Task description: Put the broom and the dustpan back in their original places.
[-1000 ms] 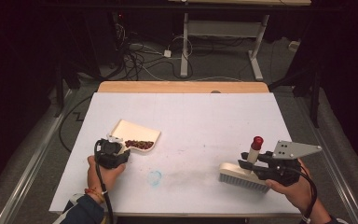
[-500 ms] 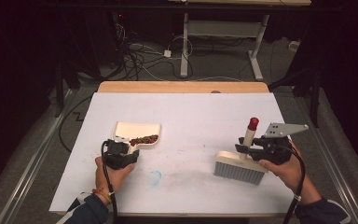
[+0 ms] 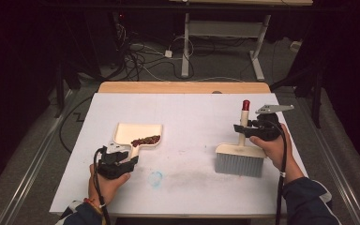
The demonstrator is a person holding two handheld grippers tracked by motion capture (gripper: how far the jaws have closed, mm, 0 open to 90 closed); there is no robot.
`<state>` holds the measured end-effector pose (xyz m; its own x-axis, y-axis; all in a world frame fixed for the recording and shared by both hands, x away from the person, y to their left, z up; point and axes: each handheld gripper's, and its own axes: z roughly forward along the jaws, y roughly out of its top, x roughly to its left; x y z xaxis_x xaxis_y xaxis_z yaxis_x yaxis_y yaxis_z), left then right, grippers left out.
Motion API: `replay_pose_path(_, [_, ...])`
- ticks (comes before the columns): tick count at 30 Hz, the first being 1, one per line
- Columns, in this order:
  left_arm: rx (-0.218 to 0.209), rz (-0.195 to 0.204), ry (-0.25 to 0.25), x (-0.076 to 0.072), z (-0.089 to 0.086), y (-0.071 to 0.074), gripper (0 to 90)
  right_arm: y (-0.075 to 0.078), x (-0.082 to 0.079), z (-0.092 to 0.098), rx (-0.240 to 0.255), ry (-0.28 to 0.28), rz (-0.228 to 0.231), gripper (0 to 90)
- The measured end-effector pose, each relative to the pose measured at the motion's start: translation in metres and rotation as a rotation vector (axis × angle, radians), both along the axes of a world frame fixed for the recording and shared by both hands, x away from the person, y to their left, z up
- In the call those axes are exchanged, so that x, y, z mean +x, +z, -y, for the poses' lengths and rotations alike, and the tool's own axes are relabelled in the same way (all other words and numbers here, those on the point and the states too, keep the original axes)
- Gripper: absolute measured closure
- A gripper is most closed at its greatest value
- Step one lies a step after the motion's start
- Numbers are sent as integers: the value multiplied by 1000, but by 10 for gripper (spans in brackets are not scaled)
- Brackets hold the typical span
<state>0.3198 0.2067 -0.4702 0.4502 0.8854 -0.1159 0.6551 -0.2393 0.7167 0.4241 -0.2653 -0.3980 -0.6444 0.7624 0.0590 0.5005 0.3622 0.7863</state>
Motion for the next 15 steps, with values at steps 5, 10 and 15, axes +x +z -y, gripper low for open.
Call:
replay_pose_path(5, [120, 143, -83, -11, -2, 8, 458, -14, 20, -4, 18, -43, -43, 592])
replay_pose_path(10, [86, 201, -147, -16, -12, 9, 392, -24, 35, -12, -7, -85, -68, 585])
replay_pose_path(15, [90, 222, -180, -20, -13, 7, 317, -28, 45, -18, -47, -150, -50, 548])
